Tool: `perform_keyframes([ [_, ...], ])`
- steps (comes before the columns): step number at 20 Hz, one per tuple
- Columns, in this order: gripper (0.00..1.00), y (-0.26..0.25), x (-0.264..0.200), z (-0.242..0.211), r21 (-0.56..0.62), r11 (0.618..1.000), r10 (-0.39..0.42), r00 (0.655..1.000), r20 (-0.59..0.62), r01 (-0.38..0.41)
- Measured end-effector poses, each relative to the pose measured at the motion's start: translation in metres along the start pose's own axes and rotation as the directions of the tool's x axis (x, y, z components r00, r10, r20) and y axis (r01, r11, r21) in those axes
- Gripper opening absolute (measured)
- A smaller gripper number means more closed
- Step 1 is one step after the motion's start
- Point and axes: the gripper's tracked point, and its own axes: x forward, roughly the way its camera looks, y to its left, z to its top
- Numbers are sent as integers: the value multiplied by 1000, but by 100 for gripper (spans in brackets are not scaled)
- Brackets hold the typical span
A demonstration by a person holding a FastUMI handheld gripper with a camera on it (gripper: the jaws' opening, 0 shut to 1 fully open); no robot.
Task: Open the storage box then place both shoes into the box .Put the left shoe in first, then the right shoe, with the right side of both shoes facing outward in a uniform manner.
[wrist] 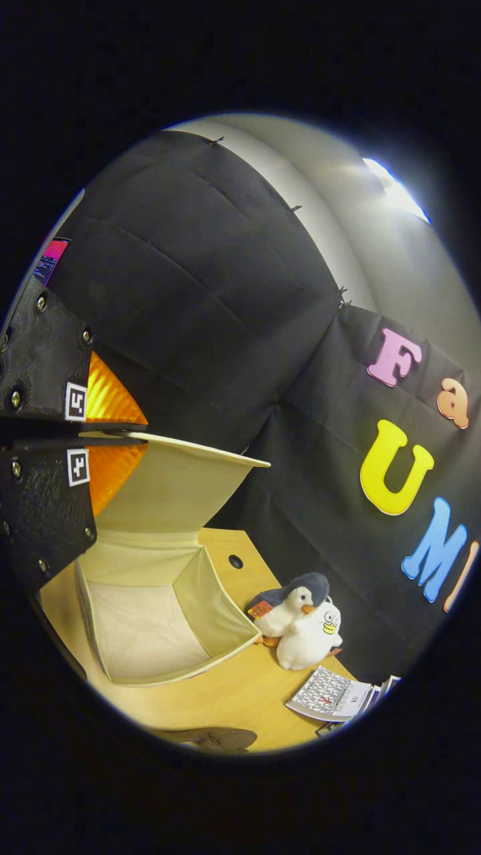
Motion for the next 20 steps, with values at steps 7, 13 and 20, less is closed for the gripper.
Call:
perform_keyframes([
  [7,70,19,15,-19,-161,987,18,997,-76,-30],
  [13,97,-5,-15,19,-359,931,-49,998,44,61],
  [20,97,-81,-80,80,-452,846,-208,955,212,284],
])
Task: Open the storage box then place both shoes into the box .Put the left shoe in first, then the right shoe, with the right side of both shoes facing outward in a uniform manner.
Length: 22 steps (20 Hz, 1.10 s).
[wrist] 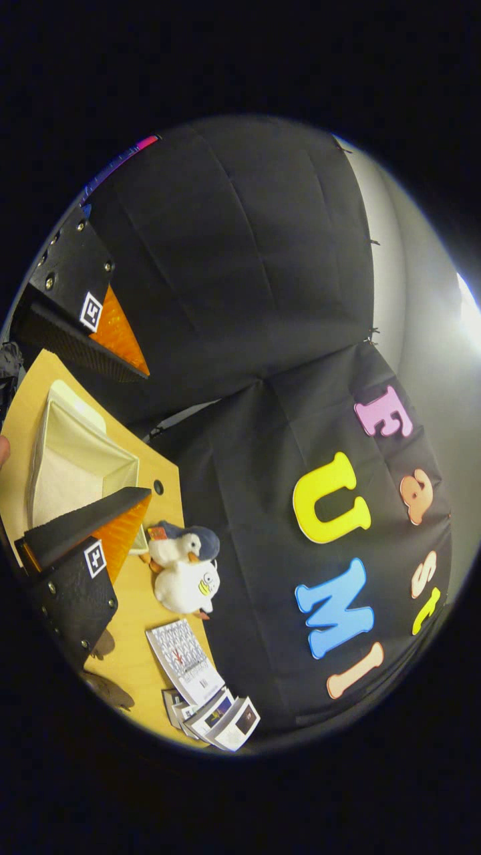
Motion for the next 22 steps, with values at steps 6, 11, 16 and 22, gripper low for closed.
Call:
perform_keyframes([
  [6,97,-99,-24,-4,-15,984,-177,984,2,177],
  [11,97,-162,-44,-23,-8,962,-272,961,-50,271],
  [16,98,-218,-59,-58,-6,939,-341,929,-143,344],
  [22,98,-267,-74,-123,-46,916,-395,872,-288,399],
])
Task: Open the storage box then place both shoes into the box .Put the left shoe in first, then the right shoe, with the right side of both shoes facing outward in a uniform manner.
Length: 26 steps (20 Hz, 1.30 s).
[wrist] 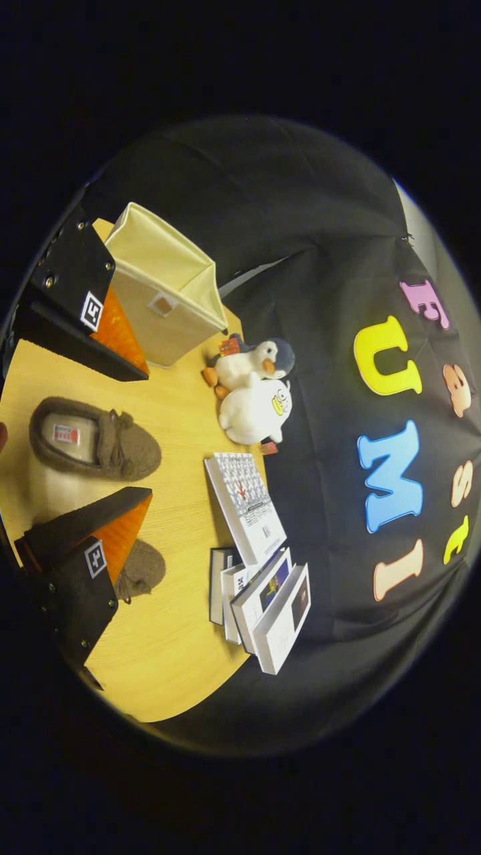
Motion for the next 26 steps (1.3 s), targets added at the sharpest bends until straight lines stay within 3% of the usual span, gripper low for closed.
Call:
perform_keyframes([
  [11,98,-38,45,-86,-103,994,-70,968,-240,46],
  [13,92,-39,51,-93,-95,994,-78,959,-271,54],
  [14,83,-35,54,-99,-81,996,-67,954,-292,45],
  [15,83,-33,55,-100,-66,997,-65,950,-304,47],
  [18,39,-24,59,-103,-16,999,-38,940,-338,34],
  [19,39,-28,51,-94,-38,997,-76,942,-328,67],
  [21,4,-30,59,-103,-11,994,-102,935,-339,105],
  [26,4,-19,47,-77,86,991,-70,946,-317,102],
])
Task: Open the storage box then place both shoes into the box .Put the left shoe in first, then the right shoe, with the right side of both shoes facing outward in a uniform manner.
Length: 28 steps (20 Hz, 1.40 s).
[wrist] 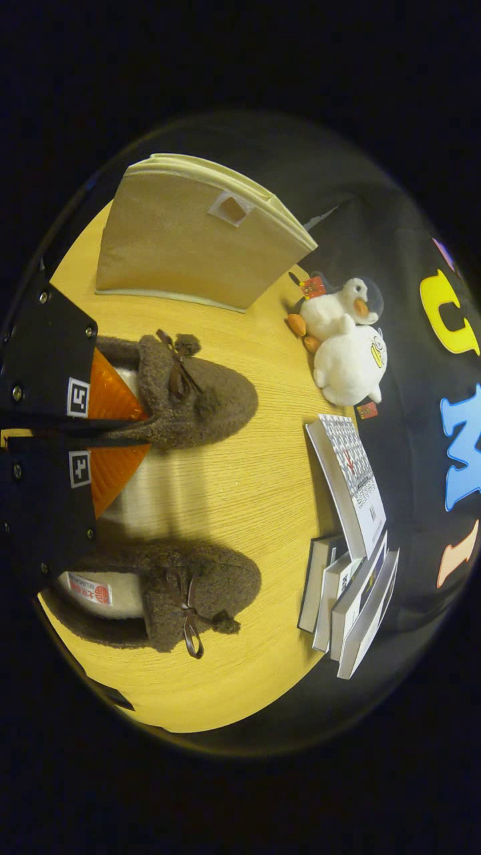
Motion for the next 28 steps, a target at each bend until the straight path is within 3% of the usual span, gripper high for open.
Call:
perform_keyframes([
  [10,4,50,-64,57,94,989,104,992,74,-111],
  [16,4,108,-97,96,130,969,190,972,140,-209],
  [28,4,242,-72,102,183,923,316,938,144,-339],
])
